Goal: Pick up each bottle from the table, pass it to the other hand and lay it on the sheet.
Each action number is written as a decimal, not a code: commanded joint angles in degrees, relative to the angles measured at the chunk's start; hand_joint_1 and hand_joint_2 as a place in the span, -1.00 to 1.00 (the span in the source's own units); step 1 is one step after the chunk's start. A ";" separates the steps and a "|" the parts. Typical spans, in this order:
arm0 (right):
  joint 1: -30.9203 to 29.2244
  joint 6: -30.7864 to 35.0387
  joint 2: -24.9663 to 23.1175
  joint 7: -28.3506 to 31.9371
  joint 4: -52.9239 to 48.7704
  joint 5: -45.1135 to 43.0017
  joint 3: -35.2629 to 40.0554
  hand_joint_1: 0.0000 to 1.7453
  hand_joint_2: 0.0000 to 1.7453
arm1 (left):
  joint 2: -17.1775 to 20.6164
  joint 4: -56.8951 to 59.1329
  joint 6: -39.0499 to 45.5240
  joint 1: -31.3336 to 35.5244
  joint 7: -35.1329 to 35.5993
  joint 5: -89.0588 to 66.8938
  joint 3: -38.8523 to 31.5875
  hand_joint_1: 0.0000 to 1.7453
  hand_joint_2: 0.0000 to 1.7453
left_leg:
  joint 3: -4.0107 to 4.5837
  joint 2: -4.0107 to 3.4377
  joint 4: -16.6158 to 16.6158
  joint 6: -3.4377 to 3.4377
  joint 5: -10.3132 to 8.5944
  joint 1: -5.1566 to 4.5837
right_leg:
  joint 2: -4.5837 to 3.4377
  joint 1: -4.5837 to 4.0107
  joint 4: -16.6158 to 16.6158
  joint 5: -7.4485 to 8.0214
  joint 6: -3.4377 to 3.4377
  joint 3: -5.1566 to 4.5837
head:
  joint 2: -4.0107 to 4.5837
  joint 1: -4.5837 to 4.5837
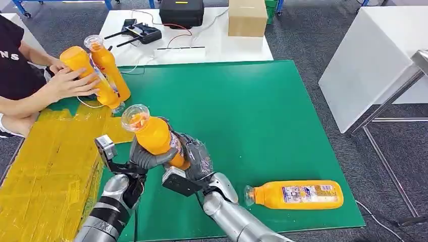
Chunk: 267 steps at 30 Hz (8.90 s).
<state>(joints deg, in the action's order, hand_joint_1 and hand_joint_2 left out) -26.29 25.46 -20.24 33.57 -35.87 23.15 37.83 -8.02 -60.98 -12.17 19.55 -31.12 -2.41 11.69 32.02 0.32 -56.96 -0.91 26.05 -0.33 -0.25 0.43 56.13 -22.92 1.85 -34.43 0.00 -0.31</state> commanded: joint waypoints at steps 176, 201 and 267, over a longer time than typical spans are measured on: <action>19.37 -50.25 83.59 -21.10 -58.56 6.55 -4.95 0.60 1.00 | 4.62 8.25 20.35 3.81 -2.00 -24.25 -10.99 -1.00 1.00 | -0.12 0.04 -0.06 -0.25 0.24 -0.37 | 0.00 0.29 0.01 -0.09 0.05 0.11 | 0.00 0.11; 19.27 -41.26 70.11 -19.36 -45.98 16.23 -2.15 -0.90 1.00 | 4.33 8.10 20.36 3.78 -1.68 -23.78 -10.19 -1.00 1.00 | -0.42 -0.02 0.12 -0.19 0.24 -0.08 | -0.02 -0.02 -0.40 0.02 0.00 0.51 | -0.02 0.06; 12.05 -29.82 34.02 -8.41 -49.51 9.33 3.18 -1.00 1.00 | 1.95 4.69 20.04 0.51 -0.72 -26.59 -17.66 -1.00 1.00 | -0.29 0.12 0.03 -0.14 0.19 0.07 | 0.13 -0.15 -0.16 -0.08 0.01 0.42 | 0.00 0.00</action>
<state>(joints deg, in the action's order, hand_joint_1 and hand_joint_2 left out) -13.57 1.17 5.82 21.38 -88.10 39.07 38.19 -5.90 -63.97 7.65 14.74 -31.21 -29.27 -5.14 31.90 0.31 -56.95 -1.13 26.22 -0.38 -0.34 0.40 56.09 -22.95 1.88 -34.30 0.00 -0.31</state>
